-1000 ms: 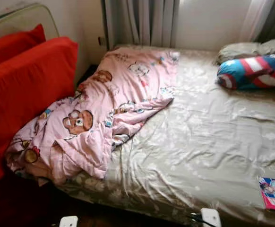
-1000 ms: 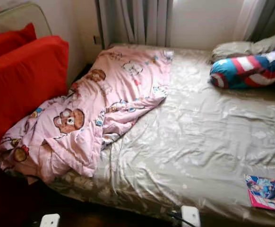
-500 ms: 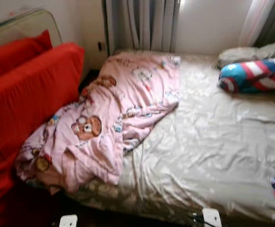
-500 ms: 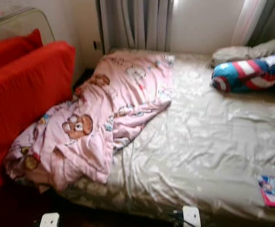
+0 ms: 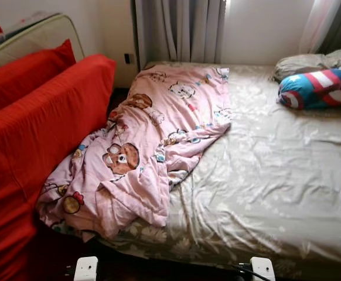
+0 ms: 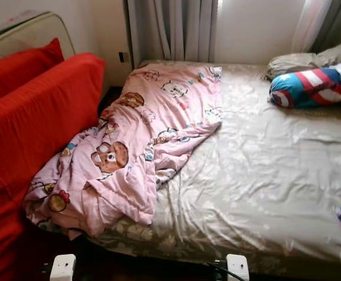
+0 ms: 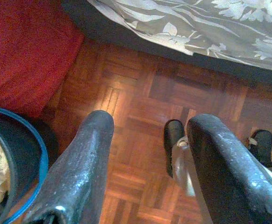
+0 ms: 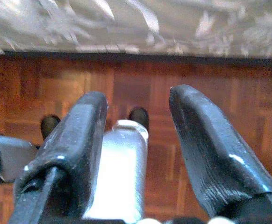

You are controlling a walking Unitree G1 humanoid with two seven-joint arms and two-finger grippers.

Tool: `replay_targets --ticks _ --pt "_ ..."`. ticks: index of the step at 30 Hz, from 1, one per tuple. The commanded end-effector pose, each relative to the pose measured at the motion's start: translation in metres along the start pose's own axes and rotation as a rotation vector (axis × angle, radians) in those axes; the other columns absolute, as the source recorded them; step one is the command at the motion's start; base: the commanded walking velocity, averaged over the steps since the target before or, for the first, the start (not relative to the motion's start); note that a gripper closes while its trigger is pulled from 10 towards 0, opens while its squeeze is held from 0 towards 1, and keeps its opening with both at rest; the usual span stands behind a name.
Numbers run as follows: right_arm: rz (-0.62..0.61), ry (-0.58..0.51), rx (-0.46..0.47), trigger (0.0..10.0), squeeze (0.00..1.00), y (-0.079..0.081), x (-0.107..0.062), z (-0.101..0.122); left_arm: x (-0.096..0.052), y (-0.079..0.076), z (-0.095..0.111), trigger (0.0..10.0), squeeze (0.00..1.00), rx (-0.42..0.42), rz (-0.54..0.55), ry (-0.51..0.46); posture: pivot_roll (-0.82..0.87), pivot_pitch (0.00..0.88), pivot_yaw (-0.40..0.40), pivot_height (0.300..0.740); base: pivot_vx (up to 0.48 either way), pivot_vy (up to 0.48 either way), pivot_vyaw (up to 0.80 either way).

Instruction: Clean up the room

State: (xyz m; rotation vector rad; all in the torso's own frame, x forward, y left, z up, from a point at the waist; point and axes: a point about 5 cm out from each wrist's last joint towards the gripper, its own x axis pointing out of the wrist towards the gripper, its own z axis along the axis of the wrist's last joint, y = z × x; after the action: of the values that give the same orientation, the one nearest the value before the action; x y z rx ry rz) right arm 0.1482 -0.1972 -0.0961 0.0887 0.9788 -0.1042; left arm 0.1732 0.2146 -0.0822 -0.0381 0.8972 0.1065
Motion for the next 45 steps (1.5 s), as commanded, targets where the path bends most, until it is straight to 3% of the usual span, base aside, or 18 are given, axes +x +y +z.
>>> replay_targets --ticks 1,29,35,45 --pt "0.007 -0.008 0.009 10.0 0.0 0.004 0.001 0.003 -0.002 0.006 -0.007 10.0 0.0 -0.005 0.021 0.027 -0.03 0.055 0.023 0.74 0.0 0.274 0.0" --pt "0.013 -0.015 -0.006 10.0 0.0 0.004 0.001 0.004 -0.004 0.002 -0.011 10.0 0.0 -0.012 0.01 0.008 -0.03 0.059 0.022 0.74 0.0 0.036 0.0" --pt "0.02 -0.023 -0.003 10.0 0.0 0.004 0.001 0.004 0.001 -0.013 -0.002 10.0 0.0 -0.01 -0.005 -0.007 -0.03 0.06 0.022 0.74 0.0 0.0 0.78" --pt "0.028 -0.021 0.001 10.0 0.0 0.005 0.001 0.004 0.002 -0.015 0.0 10.0 0.0 -0.014 -0.004 0.0 -0.03 0.057 0.027 0.74 0.0 0.0 0.8"
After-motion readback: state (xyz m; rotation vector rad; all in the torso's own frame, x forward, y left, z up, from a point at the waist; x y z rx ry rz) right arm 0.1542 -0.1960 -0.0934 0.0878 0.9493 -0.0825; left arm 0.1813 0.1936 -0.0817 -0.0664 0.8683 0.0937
